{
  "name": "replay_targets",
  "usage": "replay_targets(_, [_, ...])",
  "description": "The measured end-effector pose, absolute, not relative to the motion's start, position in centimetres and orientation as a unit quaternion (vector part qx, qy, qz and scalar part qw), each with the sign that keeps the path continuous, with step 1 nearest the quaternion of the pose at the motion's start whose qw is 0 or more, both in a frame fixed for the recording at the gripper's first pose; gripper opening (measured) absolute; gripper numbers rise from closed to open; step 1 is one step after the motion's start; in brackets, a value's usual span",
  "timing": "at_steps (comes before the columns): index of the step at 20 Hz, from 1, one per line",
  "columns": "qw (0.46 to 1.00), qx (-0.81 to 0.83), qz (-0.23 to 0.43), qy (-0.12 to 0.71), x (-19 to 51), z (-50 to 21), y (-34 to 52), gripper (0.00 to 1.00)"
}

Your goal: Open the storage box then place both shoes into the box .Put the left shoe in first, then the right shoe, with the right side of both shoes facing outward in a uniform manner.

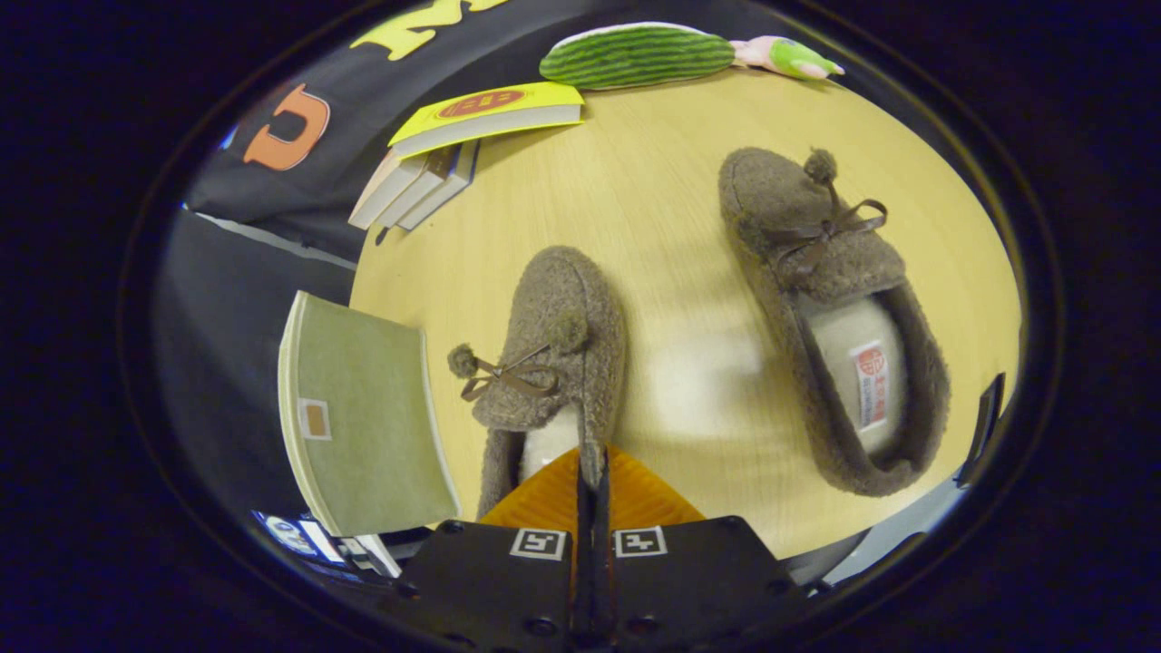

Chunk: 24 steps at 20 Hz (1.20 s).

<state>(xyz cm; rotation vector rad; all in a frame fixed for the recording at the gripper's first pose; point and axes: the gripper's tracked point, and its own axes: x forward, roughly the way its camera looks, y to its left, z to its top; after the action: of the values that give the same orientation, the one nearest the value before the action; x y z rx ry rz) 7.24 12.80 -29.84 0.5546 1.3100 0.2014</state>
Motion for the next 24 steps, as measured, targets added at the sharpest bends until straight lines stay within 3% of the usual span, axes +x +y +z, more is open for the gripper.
replay_targets(7, [0.786,0.266,0.133,0.542,7.5,-19.9,17.1,0.06])
replay_targets(15, [0.812,0.257,0.205,0.483,7.7,-8.8,28.7,0.06])
replay_targets(24, [0.775,0.283,0.252,0.506,5.8,-7.7,42.7,0.06])
